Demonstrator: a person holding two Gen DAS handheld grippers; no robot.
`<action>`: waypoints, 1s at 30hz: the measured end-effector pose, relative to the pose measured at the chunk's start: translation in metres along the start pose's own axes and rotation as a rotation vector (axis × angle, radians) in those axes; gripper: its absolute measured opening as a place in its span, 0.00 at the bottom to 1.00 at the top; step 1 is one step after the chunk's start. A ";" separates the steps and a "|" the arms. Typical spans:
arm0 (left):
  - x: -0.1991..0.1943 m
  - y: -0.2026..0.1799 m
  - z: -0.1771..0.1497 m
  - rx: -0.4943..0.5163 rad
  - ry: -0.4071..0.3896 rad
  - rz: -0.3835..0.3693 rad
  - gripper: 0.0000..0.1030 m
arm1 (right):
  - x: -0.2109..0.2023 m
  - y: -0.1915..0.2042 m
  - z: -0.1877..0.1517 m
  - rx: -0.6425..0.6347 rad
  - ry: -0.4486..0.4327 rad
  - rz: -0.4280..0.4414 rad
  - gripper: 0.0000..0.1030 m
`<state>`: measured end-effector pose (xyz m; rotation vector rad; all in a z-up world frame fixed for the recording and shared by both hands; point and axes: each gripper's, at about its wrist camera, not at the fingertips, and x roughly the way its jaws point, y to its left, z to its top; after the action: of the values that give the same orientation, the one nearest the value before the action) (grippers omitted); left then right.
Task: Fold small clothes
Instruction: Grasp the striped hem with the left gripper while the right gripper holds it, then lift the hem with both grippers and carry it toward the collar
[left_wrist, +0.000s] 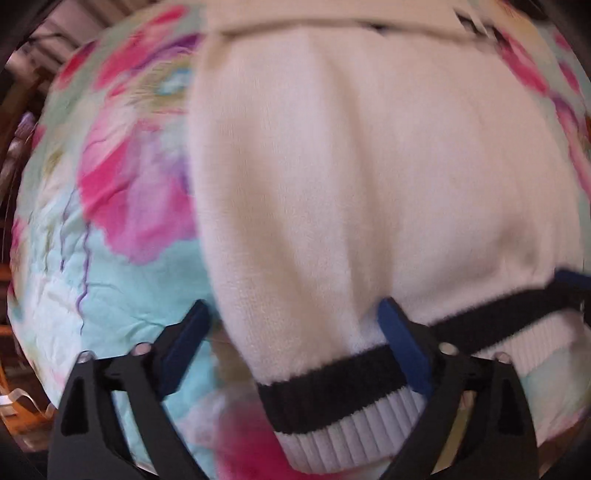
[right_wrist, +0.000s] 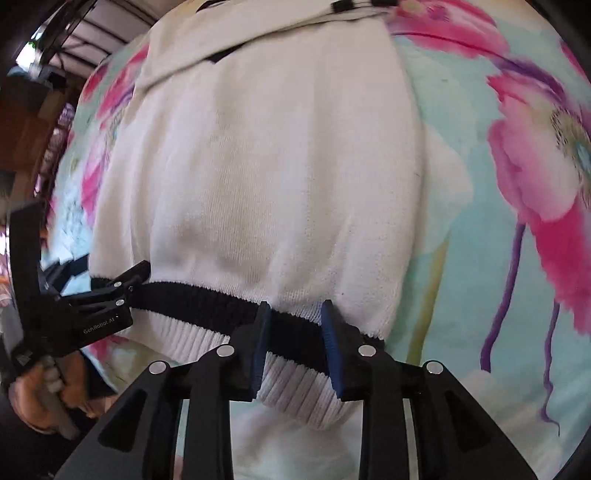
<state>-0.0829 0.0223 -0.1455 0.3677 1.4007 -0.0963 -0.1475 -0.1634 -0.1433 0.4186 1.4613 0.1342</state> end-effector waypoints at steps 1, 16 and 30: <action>-0.003 0.001 0.003 0.005 0.002 -0.010 0.94 | -0.006 0.000 0.001 0.010 -0.007 0.003 0.30; -0.045 -0.008 0.023 0.002 -0.184 -0.016 0.93 | -0.035 0.022 0.030 -0.042 -0.192 -0.067 0.54; -0.027 -0.011 0.031 -0.030 -0.162 -0.025 0.93 | -0.013 0.022 0.045 -0.032 -0.179 -0.117 0.61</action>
<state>-0.0612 -0.0014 -0.1175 0.3111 1.2453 -0.1229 -0.1017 -0.1562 -0.1209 0.3094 1.3017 0.0255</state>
